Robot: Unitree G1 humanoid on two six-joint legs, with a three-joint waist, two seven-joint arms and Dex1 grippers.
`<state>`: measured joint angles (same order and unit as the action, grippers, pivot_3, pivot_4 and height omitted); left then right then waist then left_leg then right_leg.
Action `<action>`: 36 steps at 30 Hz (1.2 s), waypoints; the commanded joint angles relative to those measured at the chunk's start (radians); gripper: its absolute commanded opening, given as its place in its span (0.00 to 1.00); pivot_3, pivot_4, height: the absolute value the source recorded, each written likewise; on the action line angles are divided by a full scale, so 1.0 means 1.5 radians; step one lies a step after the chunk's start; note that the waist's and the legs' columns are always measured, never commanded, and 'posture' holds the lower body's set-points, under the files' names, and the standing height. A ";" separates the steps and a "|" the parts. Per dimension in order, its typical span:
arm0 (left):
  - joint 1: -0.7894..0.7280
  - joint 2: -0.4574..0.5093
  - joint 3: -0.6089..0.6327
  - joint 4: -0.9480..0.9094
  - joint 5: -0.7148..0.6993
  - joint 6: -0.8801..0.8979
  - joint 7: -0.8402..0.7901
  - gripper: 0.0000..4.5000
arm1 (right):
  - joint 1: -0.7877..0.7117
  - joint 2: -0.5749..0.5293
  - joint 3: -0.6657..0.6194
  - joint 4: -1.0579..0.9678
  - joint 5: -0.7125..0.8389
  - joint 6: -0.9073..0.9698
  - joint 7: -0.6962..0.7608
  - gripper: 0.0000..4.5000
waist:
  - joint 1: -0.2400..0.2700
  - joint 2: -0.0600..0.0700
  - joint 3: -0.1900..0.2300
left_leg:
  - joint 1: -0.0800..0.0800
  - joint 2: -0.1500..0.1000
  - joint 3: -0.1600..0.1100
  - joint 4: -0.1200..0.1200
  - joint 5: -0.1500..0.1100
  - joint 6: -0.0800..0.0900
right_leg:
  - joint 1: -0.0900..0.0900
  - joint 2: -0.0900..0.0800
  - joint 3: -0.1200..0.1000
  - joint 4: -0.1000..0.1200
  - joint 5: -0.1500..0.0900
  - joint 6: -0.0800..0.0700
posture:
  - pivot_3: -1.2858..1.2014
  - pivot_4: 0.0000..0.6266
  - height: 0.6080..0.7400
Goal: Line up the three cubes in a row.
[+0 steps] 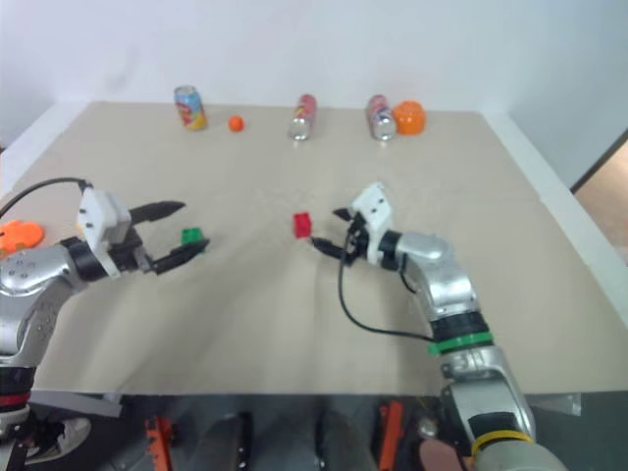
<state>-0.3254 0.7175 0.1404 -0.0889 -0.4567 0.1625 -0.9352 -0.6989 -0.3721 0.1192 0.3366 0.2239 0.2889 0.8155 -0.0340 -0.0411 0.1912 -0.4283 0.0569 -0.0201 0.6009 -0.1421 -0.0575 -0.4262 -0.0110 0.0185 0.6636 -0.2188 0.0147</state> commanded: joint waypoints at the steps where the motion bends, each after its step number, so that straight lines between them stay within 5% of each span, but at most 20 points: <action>1: 0.008 -0.005 0.009 -0.009 0.001 -0.023 -0.013 0.95 | -0.017 0.010 -0.005 -0.042 -0.002 0.020 -0.019 0.97 | 0.000 0.000 0.000 | 0.000 0.000 0.000 0.000 0.000 0.000 | 0.000 0.000 0.000 0.000 0.000 0.000 | 0.52 0.24 1.00; 21: 0.061 -0.024 0.022 -0.050 -0.032 -0.038 -0.045 0.95 | 0.030 0.141 -0.012 -0.189 -0.042 0.258 -0.258 0.97 | 0.002 0.000 0.000 | 0.000 0.004 0.000 0.000 0.000 0.000 | -0.001 0.004 0.001 0.000 0.000 -0.001 | 0.52 0.24 1.00; 36: 0.061 -0.029 0.018 -0.060 -0.028 -0.031 -0.042 0.95 | 0.040 0.160 0.021 -0.211 -0.078 0.248 -0.304 0.97 | 0.002 0.000 0.000 | -0.001 0.004 0.000 0.000 0.000 0.001 | -0.002 0.004 0.001 0.000 -0.001 -0.004 | 0.52 0.24 1.00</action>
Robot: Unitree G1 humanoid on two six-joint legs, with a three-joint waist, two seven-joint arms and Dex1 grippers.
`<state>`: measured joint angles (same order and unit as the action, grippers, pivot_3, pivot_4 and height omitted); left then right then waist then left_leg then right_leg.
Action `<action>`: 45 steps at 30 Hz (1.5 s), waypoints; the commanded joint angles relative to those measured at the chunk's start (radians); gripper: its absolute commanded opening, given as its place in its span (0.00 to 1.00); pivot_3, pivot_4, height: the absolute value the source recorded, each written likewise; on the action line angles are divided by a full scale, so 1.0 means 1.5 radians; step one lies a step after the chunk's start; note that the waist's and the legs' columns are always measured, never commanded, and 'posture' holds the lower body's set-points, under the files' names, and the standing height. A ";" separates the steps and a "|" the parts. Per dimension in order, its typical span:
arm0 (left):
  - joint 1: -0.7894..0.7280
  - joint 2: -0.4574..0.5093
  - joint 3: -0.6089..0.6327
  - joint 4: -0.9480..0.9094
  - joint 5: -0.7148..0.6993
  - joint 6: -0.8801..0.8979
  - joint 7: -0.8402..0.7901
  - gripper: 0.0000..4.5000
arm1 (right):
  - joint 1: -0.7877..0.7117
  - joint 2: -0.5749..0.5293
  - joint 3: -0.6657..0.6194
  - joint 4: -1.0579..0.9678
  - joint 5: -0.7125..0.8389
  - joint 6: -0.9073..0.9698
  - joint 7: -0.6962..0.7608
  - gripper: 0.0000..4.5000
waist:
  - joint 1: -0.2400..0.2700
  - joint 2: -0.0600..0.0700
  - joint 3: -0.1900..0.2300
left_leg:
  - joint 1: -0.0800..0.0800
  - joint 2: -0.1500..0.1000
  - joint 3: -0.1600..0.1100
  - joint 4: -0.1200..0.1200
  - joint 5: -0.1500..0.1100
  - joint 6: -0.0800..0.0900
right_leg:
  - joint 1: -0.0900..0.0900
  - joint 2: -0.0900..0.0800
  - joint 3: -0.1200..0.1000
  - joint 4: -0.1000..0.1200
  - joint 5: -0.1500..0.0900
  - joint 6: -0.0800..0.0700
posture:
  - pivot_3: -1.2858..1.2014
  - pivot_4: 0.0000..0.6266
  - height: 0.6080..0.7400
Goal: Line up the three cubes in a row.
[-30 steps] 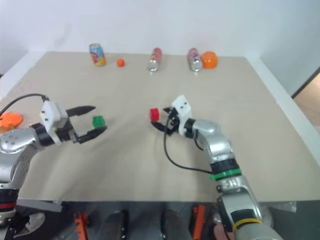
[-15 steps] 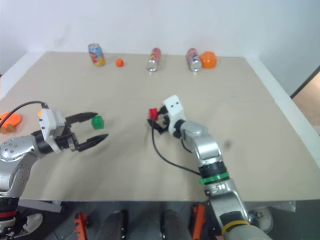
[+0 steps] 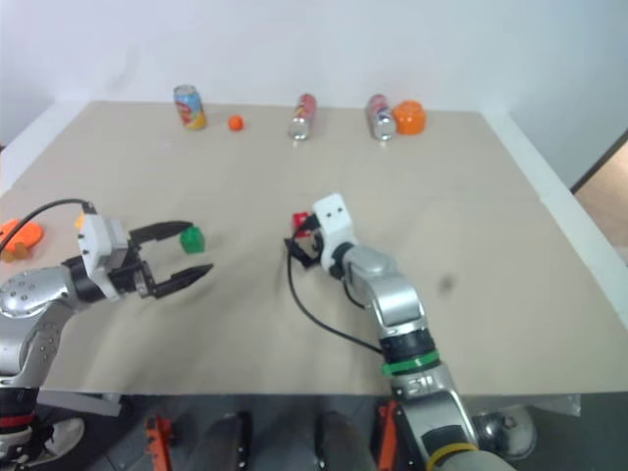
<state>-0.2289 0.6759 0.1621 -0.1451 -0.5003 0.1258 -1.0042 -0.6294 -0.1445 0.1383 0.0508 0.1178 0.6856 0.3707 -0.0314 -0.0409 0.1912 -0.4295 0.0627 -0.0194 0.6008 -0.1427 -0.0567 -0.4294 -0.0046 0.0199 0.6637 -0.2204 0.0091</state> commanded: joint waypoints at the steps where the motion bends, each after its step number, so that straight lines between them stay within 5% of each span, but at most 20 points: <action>1: -0.003 -0.001 0.004 -0.024 0.001 -0.005 0.005 0.95 | -0.006 0.011 0.011 -0.016 -0.011 -0.022 -0.013 0.97 | 0.000 0.000 0.000 | 0.000 0.000 0.000 0.000 0.000 0.000 | 0.000 0.000 0.000 0.000 0.000 0.000 | 0.52 0.24 1.00; 36: -0.004 -0.011 -0.001 -0.076 0.000 0.036 0.050 0.95 | -0.091 0.043 -0.022 0.186 -0.046 -0.137 -0.071 0.97 | -0.001 0.000 0.000 | -0.004 0.001 0.001 0.000 0.000 0.000 | -0.006 0.001 0.001 0.001 0.003 0.002 | 0.52 0.24 1.00; 45: -0.006 -0.009 0.003 -0.068 0.002 0.031 0.051 0.97 | -0.096 0.037 -0.030 0.199 -0.042 -0.145 -0.060 0.32 | -0.003 0.000 0.000 | -0.005 0.001 0.001 0.000 0.000 0.000 | -0.006 0.001 0.001 0.001 0.003 0.002 | 0.52 0.24 1.00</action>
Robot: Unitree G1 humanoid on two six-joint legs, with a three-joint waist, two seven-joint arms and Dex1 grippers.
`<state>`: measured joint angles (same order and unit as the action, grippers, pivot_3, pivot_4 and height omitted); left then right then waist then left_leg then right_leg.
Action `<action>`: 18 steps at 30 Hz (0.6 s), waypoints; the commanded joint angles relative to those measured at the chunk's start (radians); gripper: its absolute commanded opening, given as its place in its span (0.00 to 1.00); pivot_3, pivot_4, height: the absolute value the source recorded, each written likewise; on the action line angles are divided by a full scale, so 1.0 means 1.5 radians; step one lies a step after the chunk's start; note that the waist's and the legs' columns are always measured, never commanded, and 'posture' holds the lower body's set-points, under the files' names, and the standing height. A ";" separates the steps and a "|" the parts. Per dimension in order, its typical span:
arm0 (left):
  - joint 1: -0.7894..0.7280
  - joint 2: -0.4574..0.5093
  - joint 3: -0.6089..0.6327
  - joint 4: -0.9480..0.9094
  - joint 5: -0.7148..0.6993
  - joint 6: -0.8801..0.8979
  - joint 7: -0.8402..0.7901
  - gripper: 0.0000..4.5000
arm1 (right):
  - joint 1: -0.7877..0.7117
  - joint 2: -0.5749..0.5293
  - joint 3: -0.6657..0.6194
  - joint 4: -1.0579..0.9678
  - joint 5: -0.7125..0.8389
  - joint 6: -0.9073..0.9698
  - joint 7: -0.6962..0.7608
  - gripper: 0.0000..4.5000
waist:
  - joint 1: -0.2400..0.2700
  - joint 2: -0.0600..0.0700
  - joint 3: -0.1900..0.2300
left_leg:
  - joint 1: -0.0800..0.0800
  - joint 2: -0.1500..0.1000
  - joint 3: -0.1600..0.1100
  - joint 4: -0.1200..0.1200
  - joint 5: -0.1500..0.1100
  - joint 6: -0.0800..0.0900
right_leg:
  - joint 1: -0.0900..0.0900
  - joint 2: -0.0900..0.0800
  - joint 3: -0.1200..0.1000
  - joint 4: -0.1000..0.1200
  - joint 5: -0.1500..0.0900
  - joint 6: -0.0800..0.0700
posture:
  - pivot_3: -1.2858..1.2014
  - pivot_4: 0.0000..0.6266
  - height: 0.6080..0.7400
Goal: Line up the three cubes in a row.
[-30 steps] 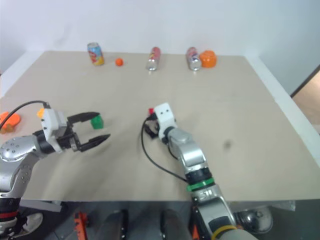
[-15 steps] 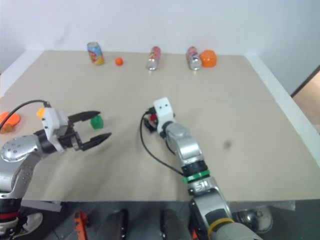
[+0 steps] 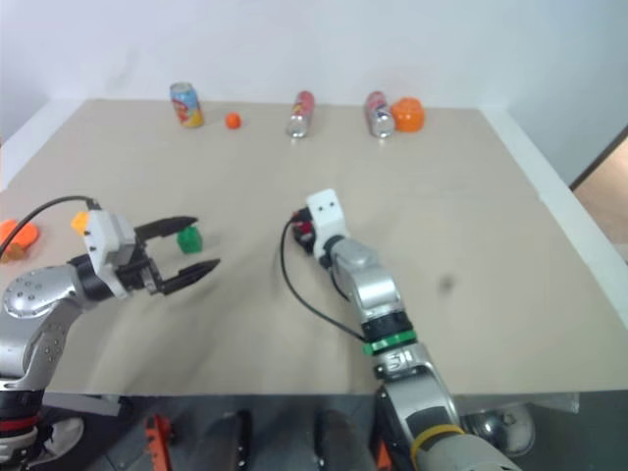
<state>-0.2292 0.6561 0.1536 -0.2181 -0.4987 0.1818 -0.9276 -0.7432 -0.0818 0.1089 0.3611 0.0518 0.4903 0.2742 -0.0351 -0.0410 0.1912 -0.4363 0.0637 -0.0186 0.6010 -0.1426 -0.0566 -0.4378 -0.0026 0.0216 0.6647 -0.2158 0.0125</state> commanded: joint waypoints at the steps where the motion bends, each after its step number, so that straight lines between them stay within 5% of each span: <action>1: -0.005 0.005 0.010 -0.017 0.000 -0.007 -0.001 0.97 | -0.020 -0.006 -0.009 -0.008 0.001 -0.016 0.007 0.27 | 0.000 0.000 0.000 | 0.000 0.000 0.000 0.000 0.000 0.000 | 0.000 0.000 0.000 0.000 0.000 0.000 | 0.52 0.24 1.00; 9: -0.007 0.013 0.023 -0.008 -0.026 0.011 -0.019 0.97 | -0.007 -0.027 0.000 -0.036 0.018 -0.032 0.073 0.27 | -0.003 0.000 0.000 | 0.000 0.000 0.000 0.000 0.000 0.000 | 0.000 0.000 0.000 0.000 0.000 0.000 | 0.52 0.24 1.00; 18: 0.061 0.133 0.000 0.027 -0.041 0.055 -0.195 0.97 | 0.048 -0.222 0.024 -0.224 0.170 -0.087 0.504 0.27 | -0.005 0.001 0.000 | 0.000 0.000 0.000 0.000 0.000 0.001 | 0.000 0.000 0.000 0.000 -0.001 -0.001 | 0.52 0.24 1.00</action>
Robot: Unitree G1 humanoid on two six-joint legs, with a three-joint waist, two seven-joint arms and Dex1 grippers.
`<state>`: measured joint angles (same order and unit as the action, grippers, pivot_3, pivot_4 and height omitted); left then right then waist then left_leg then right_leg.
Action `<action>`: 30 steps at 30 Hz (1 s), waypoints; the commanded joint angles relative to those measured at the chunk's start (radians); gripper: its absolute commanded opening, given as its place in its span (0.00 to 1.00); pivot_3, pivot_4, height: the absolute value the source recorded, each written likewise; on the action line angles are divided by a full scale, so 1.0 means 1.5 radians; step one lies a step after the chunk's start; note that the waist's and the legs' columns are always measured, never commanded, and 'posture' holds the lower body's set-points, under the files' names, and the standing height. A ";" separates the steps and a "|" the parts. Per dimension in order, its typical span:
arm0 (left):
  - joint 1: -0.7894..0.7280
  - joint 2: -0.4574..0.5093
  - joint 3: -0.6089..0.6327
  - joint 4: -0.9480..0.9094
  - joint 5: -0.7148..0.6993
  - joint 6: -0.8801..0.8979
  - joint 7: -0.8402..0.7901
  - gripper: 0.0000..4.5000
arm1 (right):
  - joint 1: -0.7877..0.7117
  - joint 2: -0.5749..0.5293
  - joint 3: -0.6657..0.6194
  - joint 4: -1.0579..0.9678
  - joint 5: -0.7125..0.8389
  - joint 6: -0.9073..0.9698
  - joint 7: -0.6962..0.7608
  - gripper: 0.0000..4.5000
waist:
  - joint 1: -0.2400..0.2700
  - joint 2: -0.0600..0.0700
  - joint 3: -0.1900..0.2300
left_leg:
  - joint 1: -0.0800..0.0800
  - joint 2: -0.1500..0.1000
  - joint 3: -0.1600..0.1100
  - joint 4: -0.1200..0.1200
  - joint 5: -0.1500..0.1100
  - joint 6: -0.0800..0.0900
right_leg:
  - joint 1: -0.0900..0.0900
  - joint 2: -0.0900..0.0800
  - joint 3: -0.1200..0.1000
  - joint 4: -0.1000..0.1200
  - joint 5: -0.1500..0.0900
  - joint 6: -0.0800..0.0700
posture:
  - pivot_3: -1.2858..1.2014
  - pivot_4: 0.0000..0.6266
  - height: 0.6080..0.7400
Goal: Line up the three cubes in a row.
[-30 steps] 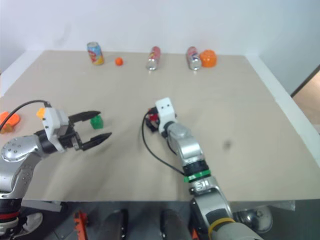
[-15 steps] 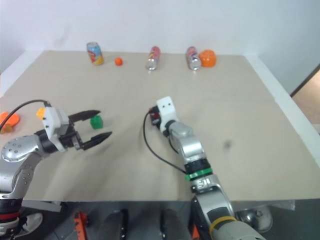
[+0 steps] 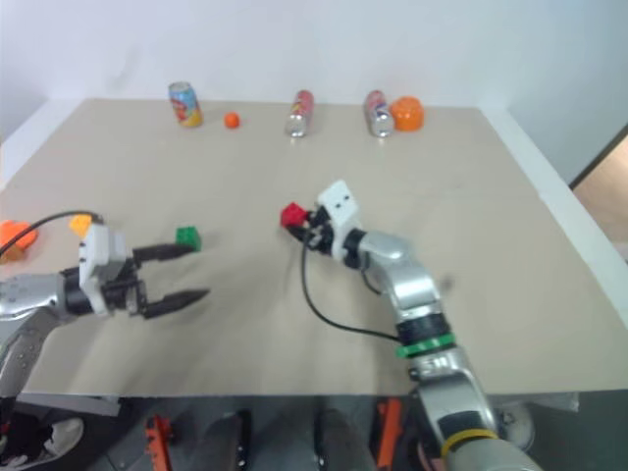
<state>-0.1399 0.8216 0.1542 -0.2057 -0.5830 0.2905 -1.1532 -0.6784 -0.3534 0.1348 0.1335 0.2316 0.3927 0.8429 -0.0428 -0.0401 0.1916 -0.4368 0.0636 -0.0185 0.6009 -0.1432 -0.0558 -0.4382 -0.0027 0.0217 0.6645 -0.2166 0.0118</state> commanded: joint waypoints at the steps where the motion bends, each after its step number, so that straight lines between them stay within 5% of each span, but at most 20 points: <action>1: 0.001 0.029 -0.004 0.030 0.023 -0.026 -0.057 0.97 | 0.005 -0.066 0.008 -0.080 0.067 -0.016 0.167 0.27 | 0.000 0.000 0.000 | 0.000 0.000 0.000 0.000 0.000 0.000 | 0.000 0.000 0.000 0.000 0.000 -0.001 | 0.52 0.24 1.00; 19: -0.077 -0.032 -0.032 0.084 0.054 -0.074 -0.072 0.97 | -0.120 -0.107 0.077 0.289 -0.061 -0.297 0.364 0.27 | -0.001 0.000 0.000 | 0.001 0.000 0.001 0.001 0.001 0.001 | 0.000 0.001 0.001 0.000 0.002 0.000 | 0.52 0.24 1.00; 30: -0.070 -0.042 -0.032 0.082 0.050 -0.069 -0.069 0.97 | -0.117 -0.112 0.071 0.316 -0.059 -0.292 0.416 0.27 | -0.001 0.000 0.000 | 0.001 0.000 0.001 0.001 0.001 0.001 | 0.000 0.001 0.001 0.001 0.002 0.000 | 0.52 0.24 1.00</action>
<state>-0.2435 0.7606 0.0939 -0.0709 -0.5026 0.1946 -1.2564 -0.8352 -0.5104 0.2629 0.6202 0.1344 -0.0456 1.4488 -0.0441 -0.0398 0.1918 -0.4353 0.0643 -0.0172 0.6030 -0.1419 -0.0539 -0.4386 -0.0008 0.0237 0.6653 -0.2132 0.0113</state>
